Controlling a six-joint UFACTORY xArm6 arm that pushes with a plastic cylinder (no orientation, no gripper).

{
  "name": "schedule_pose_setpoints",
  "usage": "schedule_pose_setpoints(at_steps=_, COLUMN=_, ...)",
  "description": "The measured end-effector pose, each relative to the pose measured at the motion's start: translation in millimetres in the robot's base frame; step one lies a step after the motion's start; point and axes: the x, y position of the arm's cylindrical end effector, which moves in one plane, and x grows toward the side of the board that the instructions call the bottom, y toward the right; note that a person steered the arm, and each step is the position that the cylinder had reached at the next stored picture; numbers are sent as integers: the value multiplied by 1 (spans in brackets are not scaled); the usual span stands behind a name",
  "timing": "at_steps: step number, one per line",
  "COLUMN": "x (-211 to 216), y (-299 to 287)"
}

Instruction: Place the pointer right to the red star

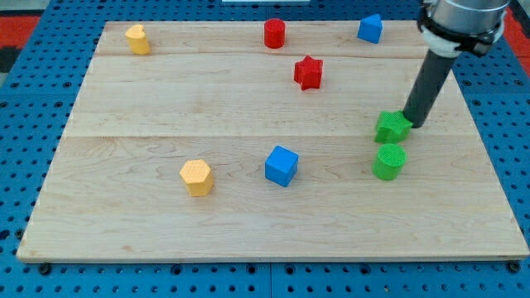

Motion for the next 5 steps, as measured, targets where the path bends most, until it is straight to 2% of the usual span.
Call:
schedule_pose_setpoints(at_steps=1, x=33, y=41)
schedule_pose_setpoints(at_steps=2, x=75, y=-28)
schedule_pose_setpoints(at_steps=3, x=65, y=-58)
schedule_pose_setpoints(at_steps=4, x=47, y=-11)
schedule_pose_setpoints(at_steps=5, x=-2, y=5)
